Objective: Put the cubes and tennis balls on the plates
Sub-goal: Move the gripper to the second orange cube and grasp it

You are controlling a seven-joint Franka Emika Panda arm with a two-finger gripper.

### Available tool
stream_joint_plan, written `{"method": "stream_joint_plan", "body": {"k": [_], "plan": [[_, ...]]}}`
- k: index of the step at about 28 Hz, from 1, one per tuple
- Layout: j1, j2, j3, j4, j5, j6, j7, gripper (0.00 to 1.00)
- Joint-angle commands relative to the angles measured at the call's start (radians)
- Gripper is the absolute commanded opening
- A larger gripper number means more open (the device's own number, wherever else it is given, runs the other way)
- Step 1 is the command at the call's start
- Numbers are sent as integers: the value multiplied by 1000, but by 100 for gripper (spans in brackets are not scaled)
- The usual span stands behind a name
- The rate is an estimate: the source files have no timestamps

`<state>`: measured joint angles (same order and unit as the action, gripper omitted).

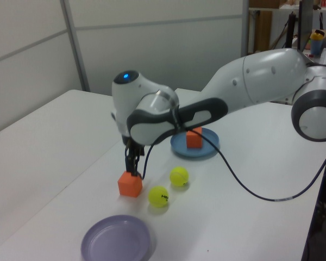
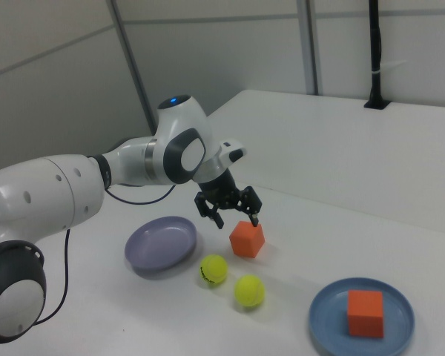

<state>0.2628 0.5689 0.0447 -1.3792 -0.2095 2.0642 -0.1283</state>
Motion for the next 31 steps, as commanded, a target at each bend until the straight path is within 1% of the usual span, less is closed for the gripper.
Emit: {"method": "stream_joint_plan", "body": {"k": [1, 7, 9, 13, 14, 15, 16, 17, 18, 20, 22, 23, 27, 29, 31], "plan": [[29, 26, 0, -14, -43, 77, 33, 100], [30, 78, -2, -12, -80, 129, 33, 100], [30, 85, -2, -12, -94, 160, 36, 100], [29, 94, -5, -14, -114, 165, 38, 100], [30, 97, -6, -14, -122, 165, 39, 99], [30, 100, -8, -14, -123, 165, 39, 92], [29, 103, -8, -14, -125, 165, 39, 81], [29, 104, -8, -14, -128, 165, 38, 68], [29, 105, -8, -14, -128, 165, 38, 42], [29, 105, -8, -14, -128, 165, 38, 25], [29, 105, -8, -12, -122, 165, 39, 5], [29, 105, -8, -12, -119, 165, 41, 0], [27, 103, -8, -6, -117, 165, 67, 0], [23, 86, -16, -3, -117, 165, 90, 0], [21, 66, -34, -1, -117, 163, 98, 0]]}}
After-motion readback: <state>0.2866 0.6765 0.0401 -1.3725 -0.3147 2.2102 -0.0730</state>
